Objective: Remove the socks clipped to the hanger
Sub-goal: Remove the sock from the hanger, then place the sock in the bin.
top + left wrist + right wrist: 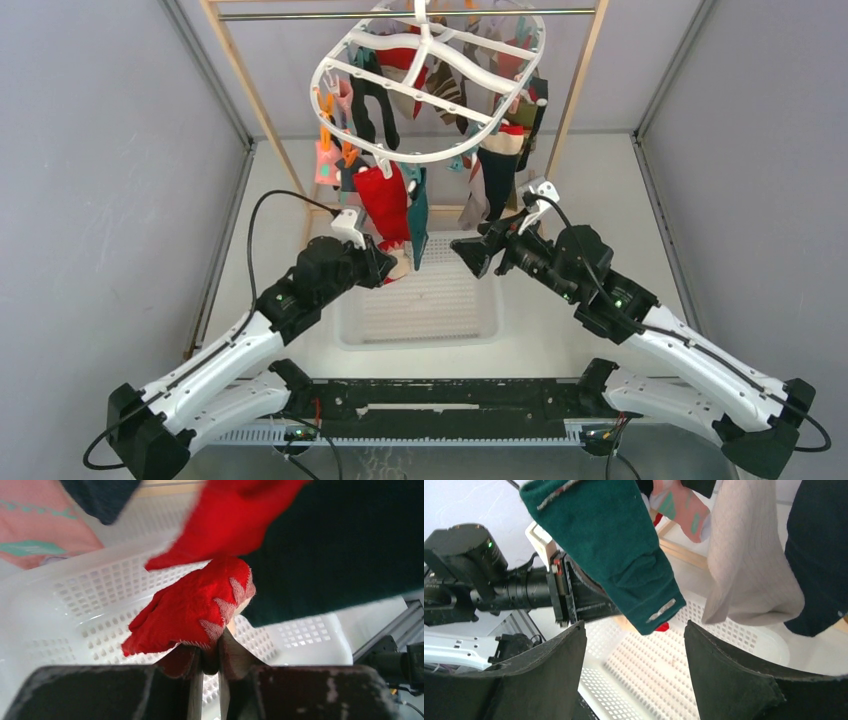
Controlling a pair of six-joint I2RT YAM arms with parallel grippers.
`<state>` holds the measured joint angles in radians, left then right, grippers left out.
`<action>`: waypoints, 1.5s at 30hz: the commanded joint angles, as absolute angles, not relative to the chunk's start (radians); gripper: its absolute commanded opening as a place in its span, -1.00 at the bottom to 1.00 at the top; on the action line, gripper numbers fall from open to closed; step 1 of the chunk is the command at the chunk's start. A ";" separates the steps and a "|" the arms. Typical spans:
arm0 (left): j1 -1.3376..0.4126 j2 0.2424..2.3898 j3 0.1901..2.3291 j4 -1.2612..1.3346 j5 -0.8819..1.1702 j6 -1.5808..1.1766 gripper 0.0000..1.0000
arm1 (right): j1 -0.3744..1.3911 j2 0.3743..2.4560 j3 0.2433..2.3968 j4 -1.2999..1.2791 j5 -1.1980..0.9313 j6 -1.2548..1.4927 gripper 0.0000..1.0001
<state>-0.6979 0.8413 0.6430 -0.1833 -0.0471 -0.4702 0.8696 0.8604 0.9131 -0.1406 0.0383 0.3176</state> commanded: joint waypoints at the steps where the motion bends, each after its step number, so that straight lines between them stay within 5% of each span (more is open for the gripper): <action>1: -0.639 0.872 0.651 -0.102 -0.014 -0.450 -0.64 | 0.878 0.796 0.873 -0.149 0.055 0.349 0.57; 12: -0.617 0.928 0.584 -0.061 -0.026 -0.488 -0.57 | 0.885 0.717 0.814 -0.201 0.057 0.355 0.58; 18: -0.618 0.942 0.518 -0.056 -0.035 -0.528 -0.23 | 0.895 0.696 0.790 -0.218 0.055 0.361 0.57; 33: -0.618 0.823 0.391 -0.078 0.027 -0.633 -0.13 | 0.916 0.649 0.705 -0.232 0.072 0.385 0.58; 37: -0.619 0.777 0.390 -0.106 0.044 -0.648 0.14 | 0.924 0.655 0.686 -0.226 0.077 0.390 0.58; 38: -0.619 0.763 0.384 -0.105 0.052 -0.656 0.37 | 0.926 0.656 0.681 -0.226 0.079 0.392 0.58; 39: -0.621 0.749 0.378 -0.104 0.060 -0.662 0.89 | 0.929 0.657 0.674 -0.224 0.081 0.394 0.58; 45: -0.626 0.663 0.342 -0.106 0.071 -0.704 1.00 | 0.936 0.671 0.646 -0.223 0.086 0.400 0.59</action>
